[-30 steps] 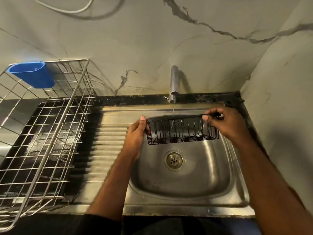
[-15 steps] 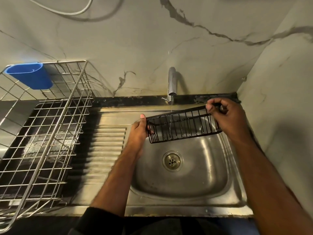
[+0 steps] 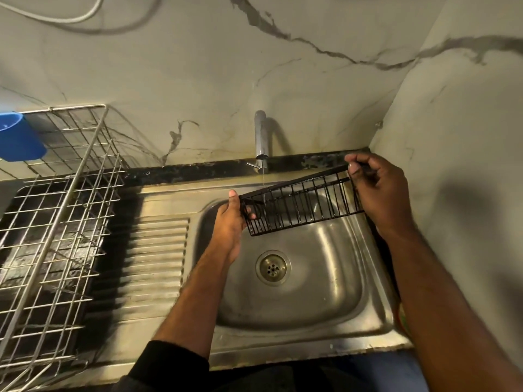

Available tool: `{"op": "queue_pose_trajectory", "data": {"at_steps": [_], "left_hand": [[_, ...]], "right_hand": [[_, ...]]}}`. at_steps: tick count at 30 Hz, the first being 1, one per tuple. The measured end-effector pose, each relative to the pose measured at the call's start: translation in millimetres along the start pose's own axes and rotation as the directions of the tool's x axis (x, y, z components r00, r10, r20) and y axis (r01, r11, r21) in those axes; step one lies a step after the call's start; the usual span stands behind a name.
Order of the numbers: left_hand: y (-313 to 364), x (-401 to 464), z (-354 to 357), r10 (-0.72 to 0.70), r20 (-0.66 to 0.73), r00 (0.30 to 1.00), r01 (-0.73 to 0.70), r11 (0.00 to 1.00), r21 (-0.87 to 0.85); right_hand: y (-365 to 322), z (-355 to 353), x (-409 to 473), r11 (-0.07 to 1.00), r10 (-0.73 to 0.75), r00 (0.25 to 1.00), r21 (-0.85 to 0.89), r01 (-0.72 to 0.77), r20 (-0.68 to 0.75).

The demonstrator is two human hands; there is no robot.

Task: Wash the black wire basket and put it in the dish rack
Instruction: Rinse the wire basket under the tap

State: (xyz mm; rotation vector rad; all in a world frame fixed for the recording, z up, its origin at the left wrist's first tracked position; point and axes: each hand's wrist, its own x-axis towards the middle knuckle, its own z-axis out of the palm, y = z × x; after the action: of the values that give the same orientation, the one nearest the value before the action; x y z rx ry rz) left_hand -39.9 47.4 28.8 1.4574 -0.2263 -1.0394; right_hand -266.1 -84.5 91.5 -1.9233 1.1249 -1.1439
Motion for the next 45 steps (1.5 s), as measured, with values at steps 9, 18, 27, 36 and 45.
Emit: {"op": "queue_pose_trajectory", "data": {"at_steps": [9, 18, 27, 36, 45], "left_hand": [[8.8, 0.7, -27.6, 0.064, -0.134, 0.989, -0.058, 0.997, 0.045], [27.9, -10.6, -65.9, 0.13, -0.284, 0.95, -0.105, 0.989, 0.1], [47.7, -28.9, -93.5, 0.259, -0.351, 0.9, -0.204, 0.961, 0.186], [66.5, -52.2, -107.4, 0.32, -0.384, 0.866, -0.213, 0.932, 0.294], [83.0, -70.4, -116.5, 0.346, -0.392, 0.853, -0.226, 0.92, 0.322]], "right_hand": [[-2.9, 24.2, -2.2, 0.999, 0.032, 0.996, 0.034, -0.035, 0.077], [-16.1, 56.3, -5.3, 0.998, 0.057, 0.98, 0.004, -0.059, 0.191], [-37.0, 82.6, -7.6, 0.993, 0.06, 0.965, 0.085, -0.084, 0.255], [-38.6, 105.9, -12.0, 0.978, 0.081, 0.947, 0.158, -0.135, 0.31], [-35.3, 124.0, -16.1, 0.949, 0.122, 0.936, 0.236, -0.207, 0.331]]}}
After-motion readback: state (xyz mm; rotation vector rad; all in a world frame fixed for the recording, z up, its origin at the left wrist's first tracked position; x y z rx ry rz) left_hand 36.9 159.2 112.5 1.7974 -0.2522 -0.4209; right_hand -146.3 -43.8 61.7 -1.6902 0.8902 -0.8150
